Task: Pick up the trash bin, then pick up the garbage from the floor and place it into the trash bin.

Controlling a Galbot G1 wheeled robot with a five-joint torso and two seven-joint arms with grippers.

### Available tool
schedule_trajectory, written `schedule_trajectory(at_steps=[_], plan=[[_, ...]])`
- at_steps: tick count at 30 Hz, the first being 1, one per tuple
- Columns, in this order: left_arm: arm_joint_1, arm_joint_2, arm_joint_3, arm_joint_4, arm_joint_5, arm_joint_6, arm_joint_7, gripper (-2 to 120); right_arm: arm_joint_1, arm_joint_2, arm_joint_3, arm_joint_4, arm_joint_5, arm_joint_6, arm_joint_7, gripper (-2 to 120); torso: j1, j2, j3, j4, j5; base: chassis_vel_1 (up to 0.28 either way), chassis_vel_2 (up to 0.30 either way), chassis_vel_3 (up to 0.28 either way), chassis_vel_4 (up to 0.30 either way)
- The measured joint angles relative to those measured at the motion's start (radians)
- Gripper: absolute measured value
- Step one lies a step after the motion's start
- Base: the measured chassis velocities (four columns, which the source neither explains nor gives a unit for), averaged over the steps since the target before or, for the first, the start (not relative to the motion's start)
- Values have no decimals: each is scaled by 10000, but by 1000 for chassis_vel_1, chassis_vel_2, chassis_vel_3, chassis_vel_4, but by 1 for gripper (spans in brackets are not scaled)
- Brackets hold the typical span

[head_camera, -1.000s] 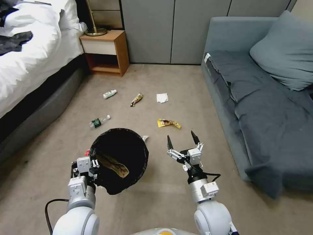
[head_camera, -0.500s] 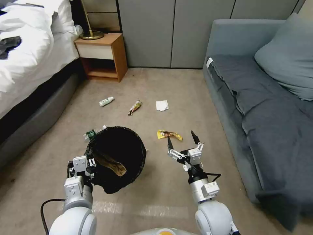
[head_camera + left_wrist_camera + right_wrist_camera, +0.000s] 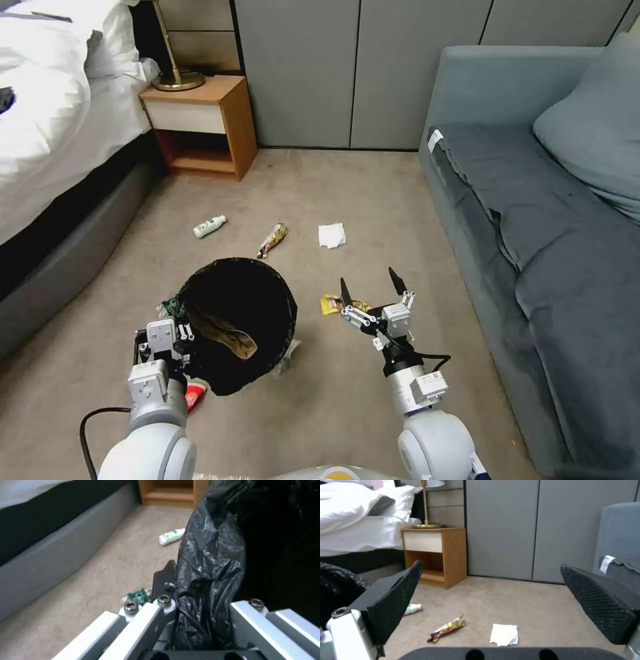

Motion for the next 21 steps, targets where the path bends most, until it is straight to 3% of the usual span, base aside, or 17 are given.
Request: schedule_trajectory(at_steps=[8,21], plan=[[-39,4,-12,21,-12,0,-1,3,19,1,-2,-35,-14,63,-52,100,0,0,0,0,-1,-119,118,125,-116],[-66,-6,-43,62,-26,-4,-3,3,174,-134,62,-225,-170,279,-153,100,-2,0,-1,0,-1,-6,5,3,-5]])
